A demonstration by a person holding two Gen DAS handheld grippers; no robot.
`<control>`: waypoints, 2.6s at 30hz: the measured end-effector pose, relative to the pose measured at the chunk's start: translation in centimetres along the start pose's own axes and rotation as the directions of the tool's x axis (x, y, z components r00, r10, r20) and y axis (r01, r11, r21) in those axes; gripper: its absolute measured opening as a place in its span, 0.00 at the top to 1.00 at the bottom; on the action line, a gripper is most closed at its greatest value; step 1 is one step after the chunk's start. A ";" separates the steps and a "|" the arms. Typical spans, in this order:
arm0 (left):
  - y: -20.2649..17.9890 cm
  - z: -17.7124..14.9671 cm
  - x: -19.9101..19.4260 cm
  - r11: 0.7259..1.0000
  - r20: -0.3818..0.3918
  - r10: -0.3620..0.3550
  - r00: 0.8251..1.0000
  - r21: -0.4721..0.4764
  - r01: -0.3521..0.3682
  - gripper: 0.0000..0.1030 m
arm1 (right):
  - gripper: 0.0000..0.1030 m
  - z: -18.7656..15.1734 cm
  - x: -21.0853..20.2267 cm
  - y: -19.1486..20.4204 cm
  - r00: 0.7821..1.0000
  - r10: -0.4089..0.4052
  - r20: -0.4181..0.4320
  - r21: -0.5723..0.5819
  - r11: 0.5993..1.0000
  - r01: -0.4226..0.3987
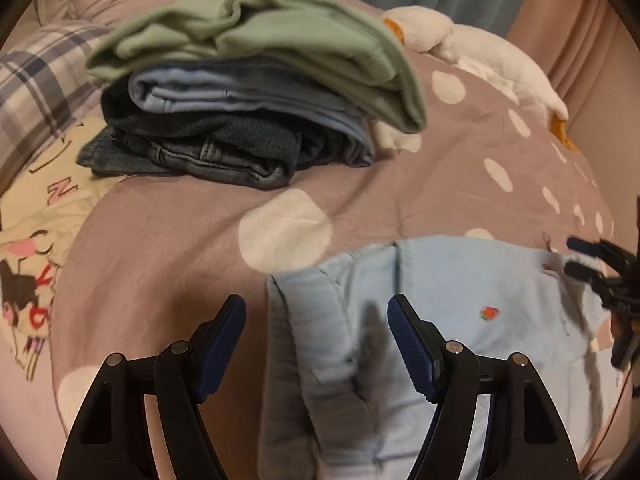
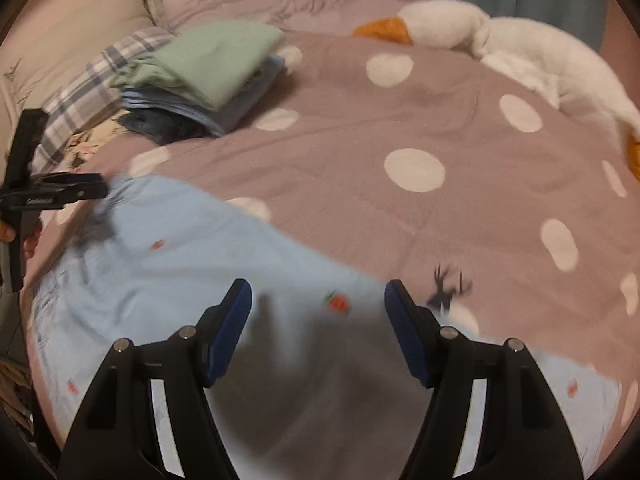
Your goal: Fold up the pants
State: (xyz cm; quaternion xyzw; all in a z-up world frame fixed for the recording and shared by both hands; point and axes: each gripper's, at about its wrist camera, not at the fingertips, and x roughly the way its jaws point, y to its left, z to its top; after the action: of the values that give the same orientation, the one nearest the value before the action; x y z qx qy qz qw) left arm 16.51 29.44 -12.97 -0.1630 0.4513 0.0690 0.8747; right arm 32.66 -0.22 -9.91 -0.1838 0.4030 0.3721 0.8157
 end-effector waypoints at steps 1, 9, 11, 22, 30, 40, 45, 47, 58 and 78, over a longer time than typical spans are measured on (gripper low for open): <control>0.2 0.1 0.2 1.000 -0.005 -0.003 1.000 0.002 0.003 0.29 | 0.33 0.3 0.6 -0.2 1.000 0.008 -0.006 -0.003 1.000 -0.008; 0.8 -0.6 1.3 0.993 -0.067 -0.068 0.995 0.091 0.074 0.60 | 0.58 1.3 6.8 -0.3 0.975 0.153 -0.162 -0.074 0.983 -0.166; 0.8 -0.5 0.9 0.991 -0.059 -0.084 0.995 0.100 0.089 0.62 | 0.91 1.3 6.0 0.3 0.965 0.213 -0.150 -0.086 0.970 -0.228; 0.9 0.4 1.3 0.988 -0.079 -0.044 0.996 0.142 0.055 0.50 | 0.93 1.7 4.7 1.9 0.976 0.134 -0.173 -0.171 0.971 -0.164; 0.4 1.3 3.3 0.988 -0.108 -0.041 0.993 0.147 0.057 0.49 | 0.89 3.6 3.0 0.0 0.992 0.098 -0.085 -0.150 0.982 -0.110; -0.8 1.2 3.4 0.972 -0.103 0.029 0.994 0.233 -0.004 0.49 | 0.35 3.8 4.9 -0.1 0.978 0.142 -0.153 -0.109 0.981 -0.159; -0.7 1.0 3.3 0.972 -0.094 0.021 0.995 0.236 0.002 0.49 | 0.34 2.8 7.2 -0.3 0.968 0.116 -0.225 -0.100 0.985 -0.141; -0.9 1.0 3.3 0.971 -0.091 0.026 0.996 0.238 -0.004 0.50 | 0.37 2.7 7.4 -0.2 0.971 0.113 -0.209 -0.107 0.985 -0.137; -2.6 0.4 1.6 0.961 -0.038 0.078 0.996 0.268 -0.066 0.65 | 0.94 1.2 4.1 2.4 0.987 0.056 -0.148 -0.181 0.980 -0.083; -4.3 -7.4 -10.4 0.951 0.239 0.001 0.971 0.299 -0.075 0.71 | 0.93 -6.3 -12.6 11.0 0.996 -0.033 0.085 -0.295 0.954 0.057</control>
State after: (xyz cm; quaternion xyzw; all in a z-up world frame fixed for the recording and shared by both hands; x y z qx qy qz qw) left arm 5.93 23.11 -7.54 -0.0073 0.3526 0.0341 0.9351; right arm 16.05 -2.54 -3.75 -0.2987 0.3054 0.4168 0.8023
